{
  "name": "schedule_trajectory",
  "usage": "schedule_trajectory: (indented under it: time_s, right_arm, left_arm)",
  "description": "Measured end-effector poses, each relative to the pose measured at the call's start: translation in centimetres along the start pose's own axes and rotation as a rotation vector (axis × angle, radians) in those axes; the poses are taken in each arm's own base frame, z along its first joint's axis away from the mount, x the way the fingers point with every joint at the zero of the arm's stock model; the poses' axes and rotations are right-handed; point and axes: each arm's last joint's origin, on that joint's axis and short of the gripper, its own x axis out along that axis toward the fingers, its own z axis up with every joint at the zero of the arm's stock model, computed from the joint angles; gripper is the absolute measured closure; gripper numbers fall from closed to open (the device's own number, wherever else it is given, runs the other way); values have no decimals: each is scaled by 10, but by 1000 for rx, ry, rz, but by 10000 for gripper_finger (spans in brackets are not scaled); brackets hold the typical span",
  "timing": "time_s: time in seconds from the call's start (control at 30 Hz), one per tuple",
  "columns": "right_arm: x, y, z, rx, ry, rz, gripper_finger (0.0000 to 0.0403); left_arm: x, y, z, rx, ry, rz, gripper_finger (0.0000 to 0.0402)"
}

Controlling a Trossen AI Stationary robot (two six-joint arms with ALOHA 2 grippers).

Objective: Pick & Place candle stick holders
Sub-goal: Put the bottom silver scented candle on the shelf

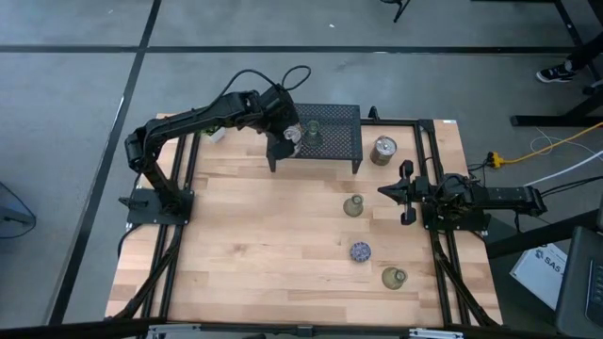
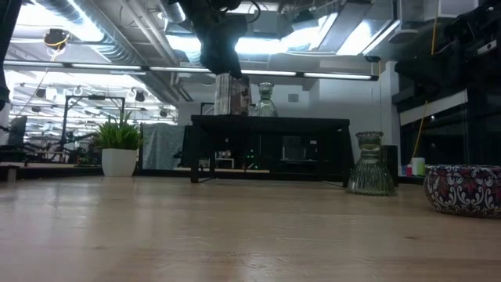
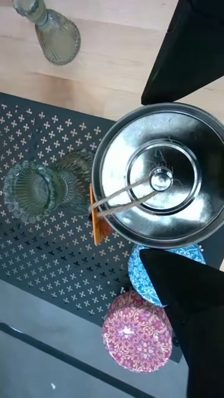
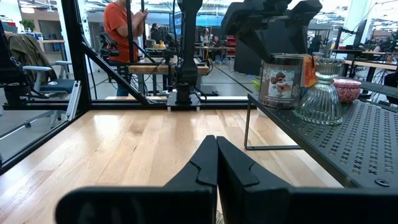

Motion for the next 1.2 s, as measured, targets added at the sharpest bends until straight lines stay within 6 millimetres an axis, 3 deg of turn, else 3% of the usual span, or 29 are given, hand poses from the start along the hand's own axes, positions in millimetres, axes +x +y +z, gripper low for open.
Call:
schedule_trajectory:
  time_s: [0.37, 0.67, 0.83, 1.2]
  right_arm:
    - [0, 0, 0, 0, 0, 0, 402]
    - [0, 0, 0, 0, 0, 0, 402]
    - [0, 0, 0, 0, 0, 0, 402]
    - [0, 0, 0, 0, 0, 0, 402]
  left_arm:
    - [-1, -1, 0, 2, 3, 5, 2]
    - [-27, 4, 12, 27, -8, 70, 2]
    - [-32, 0, 11, 37, 22, 60, 2]
    - [-35, -13, -2, 47, 164, 55, 85]
